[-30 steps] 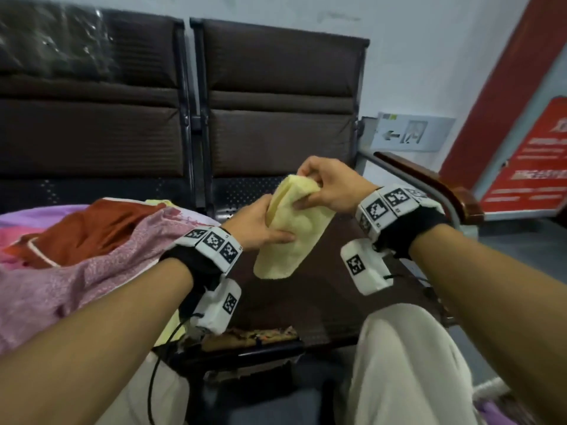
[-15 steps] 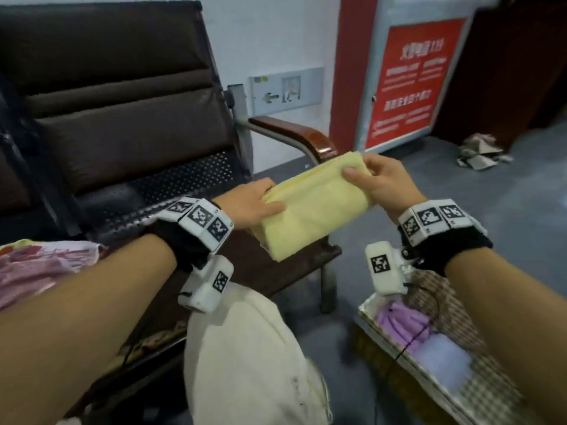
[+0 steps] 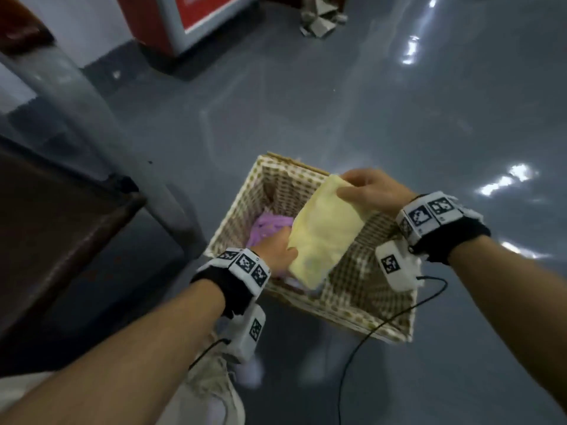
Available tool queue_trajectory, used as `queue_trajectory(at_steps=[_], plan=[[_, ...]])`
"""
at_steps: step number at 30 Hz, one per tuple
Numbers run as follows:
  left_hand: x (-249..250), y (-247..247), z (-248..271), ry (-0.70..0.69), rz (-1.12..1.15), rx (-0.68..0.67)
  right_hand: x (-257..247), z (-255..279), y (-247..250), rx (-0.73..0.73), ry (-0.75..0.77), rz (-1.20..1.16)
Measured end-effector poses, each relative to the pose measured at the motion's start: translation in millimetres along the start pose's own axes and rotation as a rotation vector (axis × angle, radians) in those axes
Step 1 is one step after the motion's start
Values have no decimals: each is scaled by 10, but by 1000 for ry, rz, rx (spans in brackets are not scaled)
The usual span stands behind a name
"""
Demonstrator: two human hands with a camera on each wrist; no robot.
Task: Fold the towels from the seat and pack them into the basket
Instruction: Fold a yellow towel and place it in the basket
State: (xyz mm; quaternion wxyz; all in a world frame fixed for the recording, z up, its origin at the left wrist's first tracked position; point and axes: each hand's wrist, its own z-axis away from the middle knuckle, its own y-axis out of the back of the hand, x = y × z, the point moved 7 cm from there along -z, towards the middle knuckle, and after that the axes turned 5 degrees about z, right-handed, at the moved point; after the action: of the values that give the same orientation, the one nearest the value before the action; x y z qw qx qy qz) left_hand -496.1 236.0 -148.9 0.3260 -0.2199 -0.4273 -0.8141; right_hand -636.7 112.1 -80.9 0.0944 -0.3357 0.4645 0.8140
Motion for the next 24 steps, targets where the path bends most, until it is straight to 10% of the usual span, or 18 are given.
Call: queue_trajectory(at_steps=[9,15,24], plan=[[97,-879,-477,-47,-187,-359,998,-308,-519,-266,-228,625],[-205,-219,-277,-20,-59,-98,1057,-349,-713,-369,-296,814],[-537,1523,947,-29,72,407,-1217,-433,-904,-158,293,682]])
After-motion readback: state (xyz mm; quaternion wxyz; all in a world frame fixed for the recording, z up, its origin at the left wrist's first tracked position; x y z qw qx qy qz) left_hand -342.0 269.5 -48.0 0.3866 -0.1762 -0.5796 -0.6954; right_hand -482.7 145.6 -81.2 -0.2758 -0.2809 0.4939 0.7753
